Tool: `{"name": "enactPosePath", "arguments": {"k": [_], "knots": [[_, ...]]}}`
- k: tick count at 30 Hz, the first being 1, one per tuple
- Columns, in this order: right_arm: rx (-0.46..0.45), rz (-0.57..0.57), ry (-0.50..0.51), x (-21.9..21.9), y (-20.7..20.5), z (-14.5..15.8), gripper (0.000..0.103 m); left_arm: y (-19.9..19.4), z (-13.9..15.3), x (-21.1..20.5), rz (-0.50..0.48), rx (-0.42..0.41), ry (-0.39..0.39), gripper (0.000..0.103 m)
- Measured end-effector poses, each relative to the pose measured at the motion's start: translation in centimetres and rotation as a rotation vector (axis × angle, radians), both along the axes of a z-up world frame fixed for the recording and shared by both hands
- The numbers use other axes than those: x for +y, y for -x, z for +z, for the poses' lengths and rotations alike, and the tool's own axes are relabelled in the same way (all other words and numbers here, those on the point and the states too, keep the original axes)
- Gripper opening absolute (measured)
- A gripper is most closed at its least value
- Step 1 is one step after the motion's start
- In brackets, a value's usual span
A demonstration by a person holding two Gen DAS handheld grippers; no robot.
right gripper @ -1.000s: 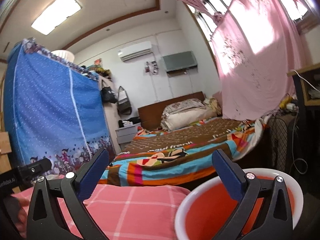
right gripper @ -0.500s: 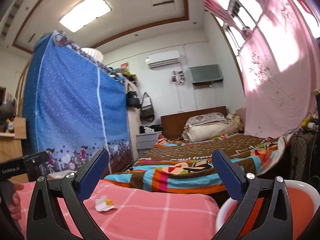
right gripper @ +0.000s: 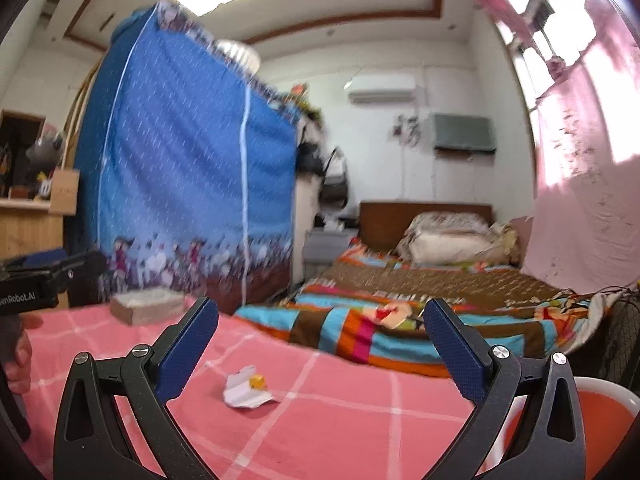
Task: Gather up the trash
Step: 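Move both tools away from the bucket over the bedspread, then grasp the yellow plastic piece with the left tool while the right tool grasps the white paper scrap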
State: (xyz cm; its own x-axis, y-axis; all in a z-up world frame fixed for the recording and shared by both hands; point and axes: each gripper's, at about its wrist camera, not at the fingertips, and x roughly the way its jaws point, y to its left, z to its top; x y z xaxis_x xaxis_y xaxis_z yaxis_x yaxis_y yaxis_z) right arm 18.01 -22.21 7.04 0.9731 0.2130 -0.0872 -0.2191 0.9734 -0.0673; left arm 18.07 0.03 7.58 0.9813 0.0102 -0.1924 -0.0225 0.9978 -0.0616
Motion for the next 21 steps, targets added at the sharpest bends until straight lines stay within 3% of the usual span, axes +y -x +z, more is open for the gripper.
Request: {"name": "enactPosePath", "arguments": {"k": [10,17,21], "knots": [[0.339,0.082,0.164,4.3,-5.9,-2.2,0.103,-3.3,-1.4,2.3,0.016,0.193,0.068,0.103],[0.562,0.170,0.202,5.6,-9.3,-4.4,0.101,-5.5,-3.0,3.1,0.026,0.346,0.135,0.103],[0.632,0.202,0.186,5.5,-9.9,-5.1,0.080,-6.6,-3.6,3.0,-0.002,0.414,0.154,0.099]]}}
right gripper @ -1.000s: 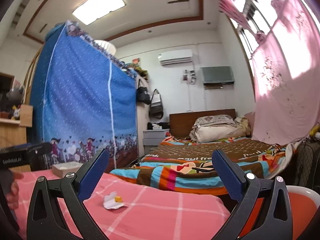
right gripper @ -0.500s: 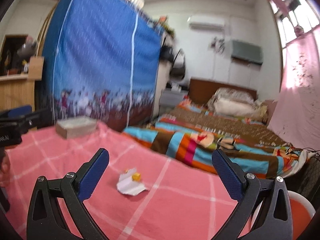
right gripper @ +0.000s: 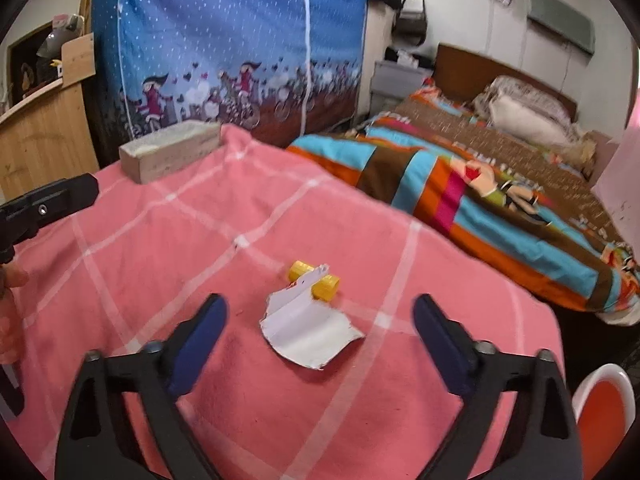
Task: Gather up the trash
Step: 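Grasp the yellow plastic piece with the left tool while the right tool grasps the white paper scrap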
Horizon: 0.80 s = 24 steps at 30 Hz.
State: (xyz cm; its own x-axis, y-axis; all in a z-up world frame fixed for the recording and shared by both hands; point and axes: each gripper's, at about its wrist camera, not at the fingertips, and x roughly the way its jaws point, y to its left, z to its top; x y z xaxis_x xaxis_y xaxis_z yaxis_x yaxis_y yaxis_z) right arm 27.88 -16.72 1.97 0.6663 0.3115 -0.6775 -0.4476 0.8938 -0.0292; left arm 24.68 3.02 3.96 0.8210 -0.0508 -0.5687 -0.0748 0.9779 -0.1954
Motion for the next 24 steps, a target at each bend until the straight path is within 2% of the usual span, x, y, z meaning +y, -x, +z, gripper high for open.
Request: {"name": "enactPosePath", "arguments": {"k": [2,4,8,9,15,24], "knots": [[0.020,0.009,-0.024,-0.4,0.0,0.0,0.072,-0.4,-0.4,-0.3,-0.025,0.035,0.025,0.096],[0.033,0.017,-0.039,-0.7,0.1,0.0,0.052,-0.8,-0.8,-0.6,-0.042,0.059,0.039,0.092],[0.049,0.037,-0.059,-1.0,0.6,-0.1,0.038,-1.4,-1.3,-1.5,-0.081,0.100,0.051,0.084],[0.050,0.042,-0.061,-1.0,0.6,-0.1,0.032,-1.5,-1.3,-1.6,-0.089,0.106,0.051,0.081],[0.008,0.008,-0.045,-2.0,1.7,0.3,0.018,-2.1,-1.5,-3.8,-0.166,0.132,0.030,0.076],[0.003,-0.083,-0.101,-6.1,1.5,0.4,0.017,-3.9,-1.8,-7.5,-0.286,0.184,-0.010,0.070]]}}
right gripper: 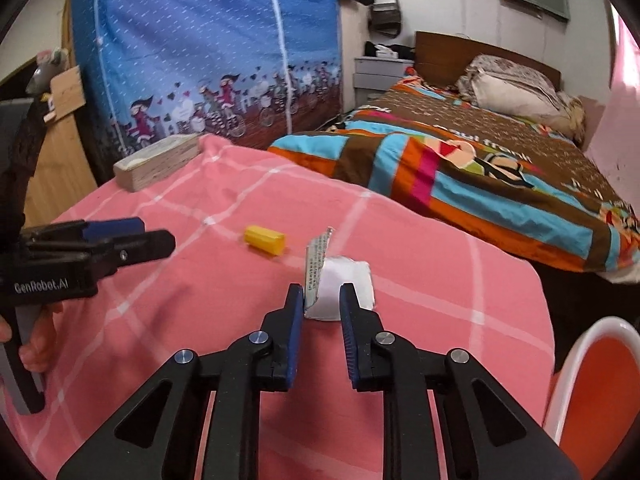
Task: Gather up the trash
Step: 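Grasp the yellow plastic piece with the left tool while the right tool grasps the white paper scrap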
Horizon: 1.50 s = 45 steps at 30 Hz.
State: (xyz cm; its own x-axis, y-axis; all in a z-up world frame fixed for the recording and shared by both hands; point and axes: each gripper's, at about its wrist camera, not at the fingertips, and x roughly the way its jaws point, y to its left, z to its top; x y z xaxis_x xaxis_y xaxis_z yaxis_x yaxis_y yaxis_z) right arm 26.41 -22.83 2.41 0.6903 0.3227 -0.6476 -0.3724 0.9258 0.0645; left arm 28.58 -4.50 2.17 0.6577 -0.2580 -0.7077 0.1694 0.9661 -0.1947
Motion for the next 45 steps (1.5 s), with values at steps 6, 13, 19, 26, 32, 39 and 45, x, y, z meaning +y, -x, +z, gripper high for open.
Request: {"name": "enactPosePath", "arguments": {"k": [6,13,19,26,32,39,45], "knots": [[0.014,-0.025,-0.033,-2.0,-0.4,-0.1,0.017,-1.2,-0.4,-3.5,-0.083,0.028,-0.061,0.059],[0.032,-0.005,-0.098,-3.3,-0.6,-0.2,0.018,-2.8,-0.3,-5.8,-0.111,0.038,-0.101,0.053],[0.039,0.012,-0.129,-3.7,-0.5,-0.2,0.020,-3.8,-0.7,-6.7,-0.085,0.064,-0.141,0.032],[0.026,0.012,-0.118,-3.9,-0.4,0.0,0.044,-3.3,-0.3,-5.8,-0.077,0.046,-0.099,0.032],[0.065,0.025,-0.054,-2.6,-2.0,-0.4,0.044,-2.5,-0.2,-5.1,-0.072,0.035,-0.108,0.032],[0.099,0.031,-0.024,-2.0,-3.8,-0.9,0.044,-2.3,-0.2,-4.9,-0.068,0.040,-0.106,0.032],[0.089,0.023,-0.007,-1.9,-3.8,-0.8,0.045,-2.1,-0.2,-5.0,-0.067,0.040,-0.098,0.032]]}}
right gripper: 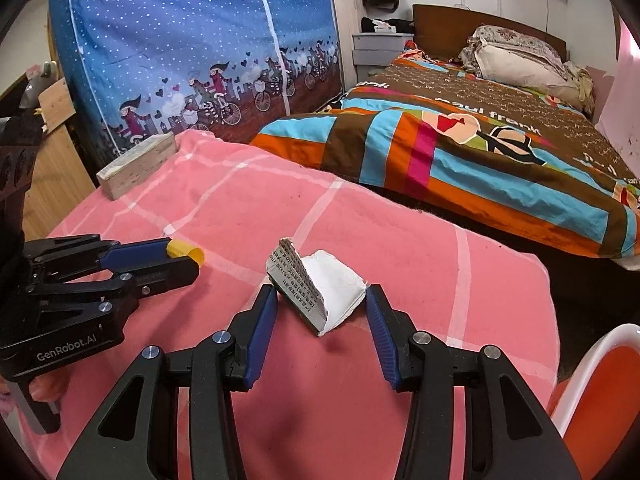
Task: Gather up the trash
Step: 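Grasp the yellow plastic piece with the left tool while the right tool grasps the white paper scrap, then carry the yellow piece and paper scrap to the bucket and open both tools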
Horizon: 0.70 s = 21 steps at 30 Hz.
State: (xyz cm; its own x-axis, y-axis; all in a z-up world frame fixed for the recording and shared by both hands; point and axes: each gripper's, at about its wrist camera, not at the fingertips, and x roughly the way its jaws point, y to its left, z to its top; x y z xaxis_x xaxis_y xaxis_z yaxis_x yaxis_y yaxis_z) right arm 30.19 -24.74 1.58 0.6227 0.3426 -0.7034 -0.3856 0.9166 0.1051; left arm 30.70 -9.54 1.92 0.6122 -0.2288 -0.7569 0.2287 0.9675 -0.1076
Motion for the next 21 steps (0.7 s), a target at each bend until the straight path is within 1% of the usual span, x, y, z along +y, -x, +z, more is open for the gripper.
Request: {"name": "enactPosePath", "arguments": {"k": [2,3,4,9,11,13,18,21], "knots": [[0.000,-0.011,0.019,0.18,-0.10,-0.01,0.051,0.04,0.03,0.11,0.005,0.001,0.007,0.032],[0.004,-0.009,0.022,0.14,-0.23,-0.08,0.061,0.06,0.01,0.12,0.007,0.002,0.009,0.032],[0.008,0.000,0.020,0.20,-0.31,-0.10,0.066,0.07,-0.03,0.20,0.011,0.003,0.012,0.032],[0.006,0.003,0.030,0.31,-0.70,-0.11,0.066,0.13,-0.16,0.50,0.020,0.009,0.026,0.032],[-0.001,-0.001,0.025,0.22,-0.69,-0.08,0.063,0.21,-0.14,0.43,0.021,0.008,0.029,0.032],[-0.006,0.001,0.018,0.14,-0.61,-0.04,0.046,0.23,-0.18,0.43,0.023,0.008,0.030,0.032],[-0.025,0.012,0.005,0.20,-0.26,0.16,0.042,0.50,-0.13,0.56,0.030,0.003,0.033,0.032],[-0.046,0.016,0.006,0.30,0.16,0.36,0.040,0.88,0.04,0.86,0.037,-0.014,0.038,0.032]]}}
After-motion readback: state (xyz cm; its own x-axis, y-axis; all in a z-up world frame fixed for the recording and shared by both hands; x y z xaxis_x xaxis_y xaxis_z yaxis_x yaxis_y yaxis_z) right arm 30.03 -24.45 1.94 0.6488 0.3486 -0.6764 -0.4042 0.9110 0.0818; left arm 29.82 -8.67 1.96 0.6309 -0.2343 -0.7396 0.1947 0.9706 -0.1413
